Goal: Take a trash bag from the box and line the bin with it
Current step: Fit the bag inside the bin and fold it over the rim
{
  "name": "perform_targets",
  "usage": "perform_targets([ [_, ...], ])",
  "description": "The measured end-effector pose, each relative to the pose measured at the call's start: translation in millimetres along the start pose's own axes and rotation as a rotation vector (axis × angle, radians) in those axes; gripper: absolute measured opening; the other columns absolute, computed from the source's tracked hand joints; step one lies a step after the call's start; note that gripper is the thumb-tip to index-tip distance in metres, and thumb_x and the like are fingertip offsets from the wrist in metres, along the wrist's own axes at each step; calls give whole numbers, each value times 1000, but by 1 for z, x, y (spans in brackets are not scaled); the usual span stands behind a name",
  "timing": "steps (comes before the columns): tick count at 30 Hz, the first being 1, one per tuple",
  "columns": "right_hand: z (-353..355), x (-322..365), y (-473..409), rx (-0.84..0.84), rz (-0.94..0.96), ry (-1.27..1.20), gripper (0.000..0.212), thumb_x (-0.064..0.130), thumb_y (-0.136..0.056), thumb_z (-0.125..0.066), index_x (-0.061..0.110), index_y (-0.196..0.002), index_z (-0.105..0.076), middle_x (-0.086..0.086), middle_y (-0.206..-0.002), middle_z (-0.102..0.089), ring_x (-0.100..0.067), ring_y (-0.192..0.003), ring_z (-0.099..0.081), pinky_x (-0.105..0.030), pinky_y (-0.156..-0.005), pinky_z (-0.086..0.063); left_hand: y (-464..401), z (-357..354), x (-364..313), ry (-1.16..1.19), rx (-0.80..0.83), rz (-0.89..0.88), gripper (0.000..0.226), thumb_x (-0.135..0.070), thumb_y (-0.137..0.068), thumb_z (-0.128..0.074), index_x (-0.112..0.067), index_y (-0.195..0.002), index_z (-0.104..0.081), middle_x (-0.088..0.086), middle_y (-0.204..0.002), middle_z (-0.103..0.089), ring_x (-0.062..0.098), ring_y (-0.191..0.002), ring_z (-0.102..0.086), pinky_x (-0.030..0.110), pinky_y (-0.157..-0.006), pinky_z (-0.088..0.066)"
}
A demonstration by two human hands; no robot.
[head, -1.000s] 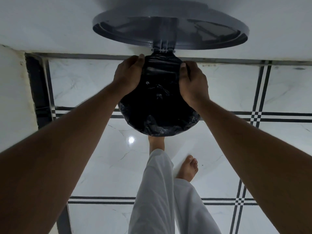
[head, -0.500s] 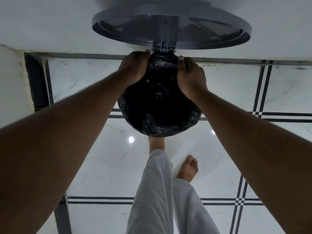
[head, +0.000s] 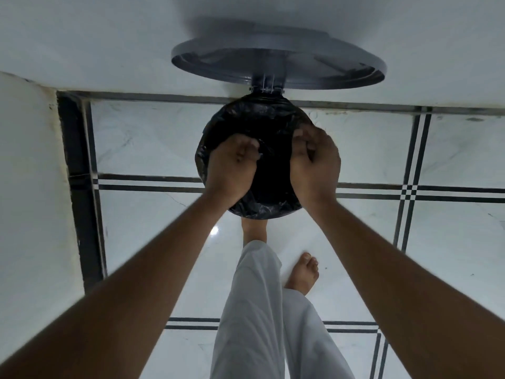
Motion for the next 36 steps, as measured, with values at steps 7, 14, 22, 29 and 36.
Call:
perform_targets([
  [7,48,67,48,-107,-83,-417,29,50,-116,-49,32,-109,-71,23,-98,-75,9,-95,-70,-8,-79,-49,62,27,-64,-4,-228,-339,20,-30,-103,-64,-13,-107,-73,1,-113,-72,16,-104,-71,41,-93,-60],
  [14,82,114,40,-293,19,-584,48,46,-113,-61,23,-154,-48,44,-111,-66,16,-100,-64,-10,-85,-51,68,82,-127,-347,-715,-688,49,-34,-107,-64,2,-140,-63,25,-150,-56,41,-142,-55,56,-111,-44],
  [22,81,74,43,-246,37,-472,23,39,-110,-67,22,-124,-76,12,-100,-74,2,-88,-65,-10,-76,-49,71,77,-76,-365,-648,-592,39,-36,-115,-48,-12,-137,-70,22,-137,-56,34,-128,-54,43,-109,-43],
  [29,75,10,90,-174,-63,-321,21,25,-108,-70,23,-129,-75,10,-111,-78,1,-93,-71,-11,-77,-54,127,33,-10,-113,-513,-235,42,-49,-114,-42,-21,-138,-61,0,-126,-60,15,-109,-66,48,-91,-56],
  [36,32,-71,107,235,-96,133,60,39,-111,-64,30,-167,-46,6,-169,-50,-21,-153,-52,-41,-126,-44,134,-24,57,-112,-106,194,83,-83,-98,-23,-37,-167,-29,-2,-177,-32,27,-159,-38,58,-127,-32],
])
Point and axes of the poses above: each hand's wrist, its own y-axis away from the middle knuckle, its own z-axis out of the back of the hand, x = y × z, the point moved 2 cm from there along -y, towards the middle knuckle
